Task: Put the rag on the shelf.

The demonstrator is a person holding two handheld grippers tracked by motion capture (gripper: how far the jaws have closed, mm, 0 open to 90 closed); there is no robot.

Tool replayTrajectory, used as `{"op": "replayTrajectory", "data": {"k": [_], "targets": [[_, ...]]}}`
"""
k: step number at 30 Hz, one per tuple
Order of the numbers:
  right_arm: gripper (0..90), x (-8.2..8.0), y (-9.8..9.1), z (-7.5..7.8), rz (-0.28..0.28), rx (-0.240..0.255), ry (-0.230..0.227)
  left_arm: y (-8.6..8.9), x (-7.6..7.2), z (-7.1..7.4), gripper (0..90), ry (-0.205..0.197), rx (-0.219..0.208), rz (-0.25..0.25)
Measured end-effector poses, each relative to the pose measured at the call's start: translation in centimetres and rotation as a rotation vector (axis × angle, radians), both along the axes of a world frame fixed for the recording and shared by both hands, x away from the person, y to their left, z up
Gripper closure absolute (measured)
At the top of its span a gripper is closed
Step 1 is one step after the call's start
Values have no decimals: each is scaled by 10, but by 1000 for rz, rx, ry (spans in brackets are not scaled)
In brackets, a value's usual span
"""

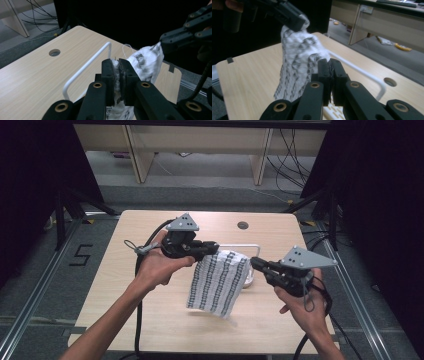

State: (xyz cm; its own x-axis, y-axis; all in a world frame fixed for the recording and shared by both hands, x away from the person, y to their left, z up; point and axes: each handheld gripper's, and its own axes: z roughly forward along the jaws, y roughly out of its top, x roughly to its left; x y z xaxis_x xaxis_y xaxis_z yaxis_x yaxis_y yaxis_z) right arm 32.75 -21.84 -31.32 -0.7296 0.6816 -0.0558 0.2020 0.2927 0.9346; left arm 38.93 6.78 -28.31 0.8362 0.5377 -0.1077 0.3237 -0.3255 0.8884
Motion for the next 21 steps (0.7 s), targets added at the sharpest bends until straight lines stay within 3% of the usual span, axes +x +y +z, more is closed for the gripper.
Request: {"op": "replayTrajectory", "data": {"k": [3,7,11,15,18,19,21], "targets": [[885,9,-7,10,-18,12,-10,-2,4,2,829,18,-25,1],[885,19,-10,17,-26,1,3,-9,11,5,832,14,-13,20],[885,29,-15,27,-51,10,-19,-12,21,14,832,25,-59,31],[885,36,-17,36,-70,8,-33,-15,26,21,834,16,-72,39],[885,38,-17,39,-73,28,-14,-17,31,27,834,21,-81,47],[885,41,-19,42,-74,9,-42,-17,33,28,834,20,-92,49],[885,44,-19,47,-79,12,-41,-18,38,32,834,24,-103,58]]}}
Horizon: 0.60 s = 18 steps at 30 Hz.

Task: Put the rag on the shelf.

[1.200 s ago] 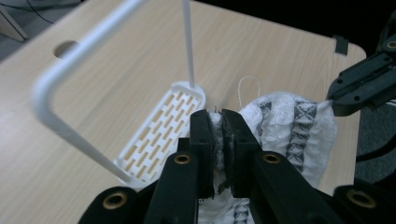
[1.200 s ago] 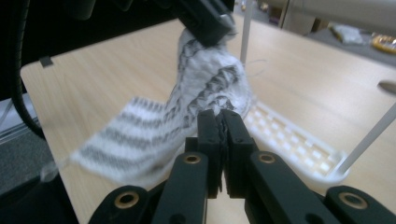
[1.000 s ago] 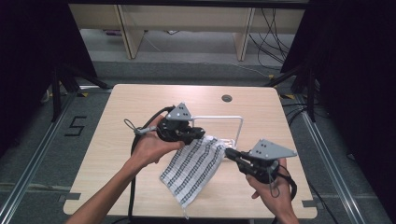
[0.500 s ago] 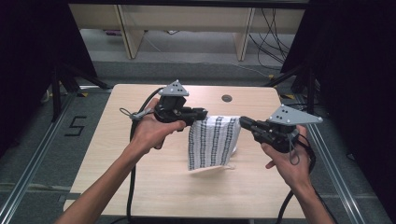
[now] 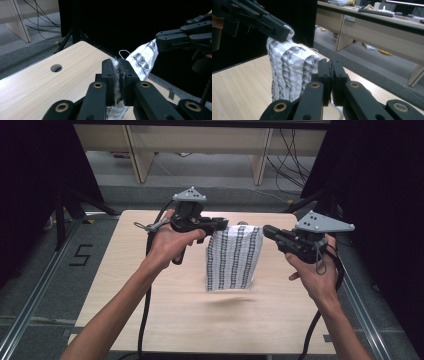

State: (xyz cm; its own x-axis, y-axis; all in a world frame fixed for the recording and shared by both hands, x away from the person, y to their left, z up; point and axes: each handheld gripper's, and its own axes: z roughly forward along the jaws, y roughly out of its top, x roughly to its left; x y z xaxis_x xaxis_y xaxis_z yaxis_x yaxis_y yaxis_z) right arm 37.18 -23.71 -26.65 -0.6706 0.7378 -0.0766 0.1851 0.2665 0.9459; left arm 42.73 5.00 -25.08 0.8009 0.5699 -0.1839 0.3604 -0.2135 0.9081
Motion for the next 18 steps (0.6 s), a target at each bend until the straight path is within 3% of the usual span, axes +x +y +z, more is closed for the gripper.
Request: {"op": "replayTrajectory", "data": {"k": [10,18], "targets": [[885,27,1,15,-41,-4,-12,-7,24,12,833,-4,-28,54],[885,61,1,22,-66,12,-17,-9,50,11,833,1,-66,107]]}}
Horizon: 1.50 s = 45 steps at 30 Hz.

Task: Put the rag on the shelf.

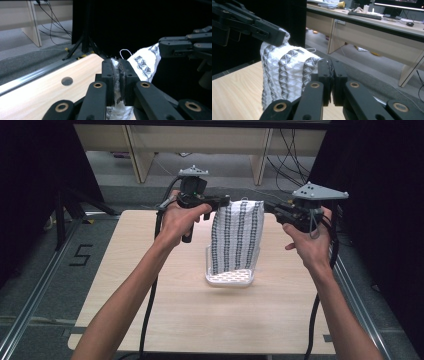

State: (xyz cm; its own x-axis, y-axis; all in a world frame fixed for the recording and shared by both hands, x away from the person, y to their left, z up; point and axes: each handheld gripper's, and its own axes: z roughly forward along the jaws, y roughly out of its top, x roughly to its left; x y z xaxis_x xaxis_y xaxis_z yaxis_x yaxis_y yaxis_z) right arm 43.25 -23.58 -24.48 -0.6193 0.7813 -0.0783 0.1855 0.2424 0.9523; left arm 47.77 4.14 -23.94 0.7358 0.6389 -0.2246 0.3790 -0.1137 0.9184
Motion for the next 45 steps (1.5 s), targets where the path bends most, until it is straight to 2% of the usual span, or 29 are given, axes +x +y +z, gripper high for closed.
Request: {"op": "replayTrajectory", "data": {"k": [3,4,5,8,10,12,14,19,20,23,26,27,28,29,30,31,32,33,34,35,36,38,39,41,43,45], "targets": [[884,16,4,-4,-9,-3,34,2,13,-6,827,13,-20,26],[884,16,4,-4,-9,-3,34,2,18,-9,827,21,-25,35],[884,26,7,-9,-17,3,44,2,22,-12,826,31,-28,48],[884,35,8,-13,-23,9,54,-2,35,-20,826,56,-48,68],[884,45,9,-20,-34,39,92,-4,42,-26,825,70,-44,75],[884,55,8,-26,-40,20,86,-4,47,-30,823,80,-45,83],[883,62,9,-31,-60,34,121,-3,52,-35,820,99,-49,89],[882,78,11,-46,-62,29,146,-1,64,-51,812,136,-52,104],[883,80,13,-48,-76,33,166,-1,66,-53,811,139,-54,106],[883,86,15,-56,-86,10,161,-3,71,-62,811,162,-46,115],[881,91,15,-62,-94,9,183,-4,76,-70,800,196,-39,116],[880,93,15,-66,-94,11,202,-5,77,-74,772,214,-24,114],[880,93,15,-66,-94,11,202,-5,78,-77,772,223,-15,114],[879,94,16,-67,-96,12,196,-6,79,-80,754,224,-1,117],[875,94,17,-69,-93,19,209,-7,79,-82,727,231,10,118],[862,94,17,-72,-97,15,230,-8,80,-85,655,241,13,112],[862,94,17,-72,-97,15,230,-8,80,-87,655,252,22,107],[847,95,17,-75,-90,8,230,-10,80,-89,604,273,43,103],[809,95,16,-78,-102,2,235,-10,80,-90,528,275,69,112],[793,95,17,-80,-118,-4,244,-11,78,-90,494,265,69,135],[779,95,15,-80,-123,-32,242,-11,77,-90,479,255,77,132],[765,94,14,-82,-127,-14,248,-11,74,-89,471,253,70,128],[761,95,13,-82,-119,-14,232,-11,74,-88,458,247,88,128],[754,93,12,-81,-125,0,248,-10,73,-87,447,253,83,119],[753,92,11,-80,-126,9,241,-10,71,-87,444,251,93,116],[751,92,8,-80,-119,-5,243,-9,69,-86,442,250,107,111]]}}
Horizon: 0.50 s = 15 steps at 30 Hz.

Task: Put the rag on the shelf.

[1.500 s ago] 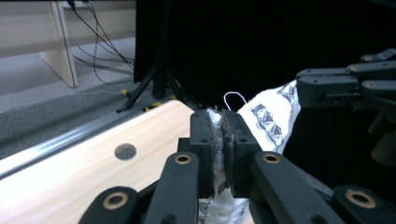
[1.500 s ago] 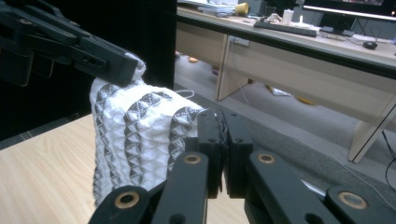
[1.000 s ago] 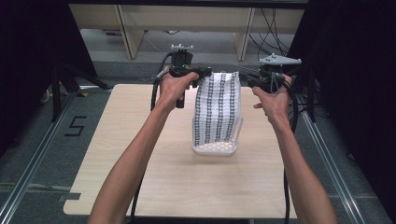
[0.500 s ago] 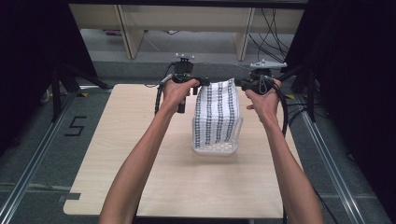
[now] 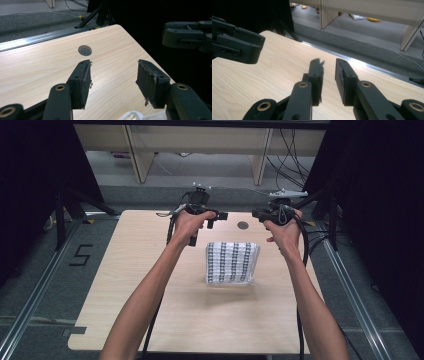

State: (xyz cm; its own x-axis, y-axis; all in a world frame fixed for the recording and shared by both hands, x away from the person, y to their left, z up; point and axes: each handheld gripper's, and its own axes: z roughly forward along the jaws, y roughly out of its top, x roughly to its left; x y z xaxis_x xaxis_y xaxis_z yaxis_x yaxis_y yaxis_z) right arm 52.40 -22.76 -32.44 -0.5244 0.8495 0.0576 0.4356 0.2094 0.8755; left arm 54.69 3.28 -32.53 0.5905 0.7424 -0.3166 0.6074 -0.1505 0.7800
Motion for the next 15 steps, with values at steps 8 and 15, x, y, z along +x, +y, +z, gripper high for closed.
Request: {"op": "replayTrajectory", "data": {"k": [8,15], "targets": [[739,-2,-5,-3,4,14,3,8,-7,3,435,-11,-7,7],[721,-4,-7,-5,3,30,34,13,-11,6,412,-18,0,3]]}}
